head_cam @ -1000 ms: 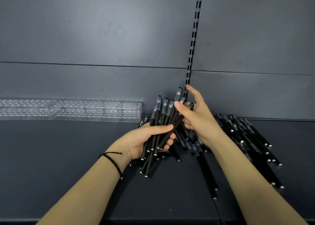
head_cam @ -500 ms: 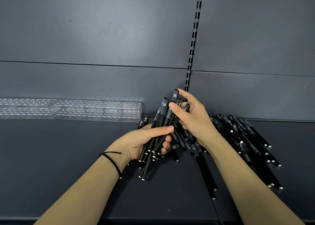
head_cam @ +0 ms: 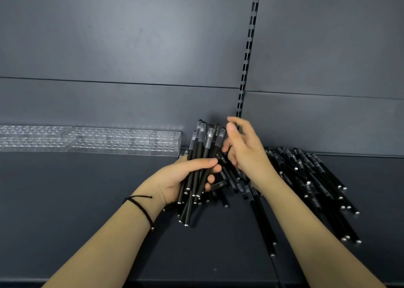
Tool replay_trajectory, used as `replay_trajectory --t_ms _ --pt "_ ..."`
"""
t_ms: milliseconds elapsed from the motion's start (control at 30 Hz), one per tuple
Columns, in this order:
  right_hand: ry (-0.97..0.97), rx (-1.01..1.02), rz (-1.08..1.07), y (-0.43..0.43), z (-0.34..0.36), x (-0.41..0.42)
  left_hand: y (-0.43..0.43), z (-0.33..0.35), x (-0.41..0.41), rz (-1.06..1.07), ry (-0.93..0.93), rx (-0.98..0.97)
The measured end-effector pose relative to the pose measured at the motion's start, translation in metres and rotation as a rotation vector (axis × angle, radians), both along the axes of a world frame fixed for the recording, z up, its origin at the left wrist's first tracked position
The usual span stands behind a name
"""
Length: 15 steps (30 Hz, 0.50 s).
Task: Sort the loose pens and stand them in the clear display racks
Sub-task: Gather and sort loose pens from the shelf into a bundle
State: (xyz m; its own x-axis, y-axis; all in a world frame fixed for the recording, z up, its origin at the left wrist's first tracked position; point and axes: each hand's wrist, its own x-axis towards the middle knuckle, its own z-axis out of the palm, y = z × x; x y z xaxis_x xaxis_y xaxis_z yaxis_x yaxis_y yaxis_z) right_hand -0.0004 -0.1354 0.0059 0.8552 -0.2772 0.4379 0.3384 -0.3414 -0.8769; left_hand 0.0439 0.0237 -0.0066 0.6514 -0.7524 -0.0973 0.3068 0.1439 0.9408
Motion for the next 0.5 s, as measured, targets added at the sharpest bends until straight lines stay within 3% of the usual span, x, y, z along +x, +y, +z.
replay_trajectory --t_ms 100,233,500 --pt "0.089 0.046 -0.112 -0.006 0.001 0.001 -0.001 0.001 0.005 0.09 0.105 -0.138" --pt "0.216 -0.166 -0.226 -0.014 -0.003 0.003 0.003 0.001 0.017 0.169 0.215 -0.313" --pt "0.538 -0.541 -0.14 -0.011 -0.005 -0.001 0.007 -0.001 0.028 0.244 0.248 -0.452"
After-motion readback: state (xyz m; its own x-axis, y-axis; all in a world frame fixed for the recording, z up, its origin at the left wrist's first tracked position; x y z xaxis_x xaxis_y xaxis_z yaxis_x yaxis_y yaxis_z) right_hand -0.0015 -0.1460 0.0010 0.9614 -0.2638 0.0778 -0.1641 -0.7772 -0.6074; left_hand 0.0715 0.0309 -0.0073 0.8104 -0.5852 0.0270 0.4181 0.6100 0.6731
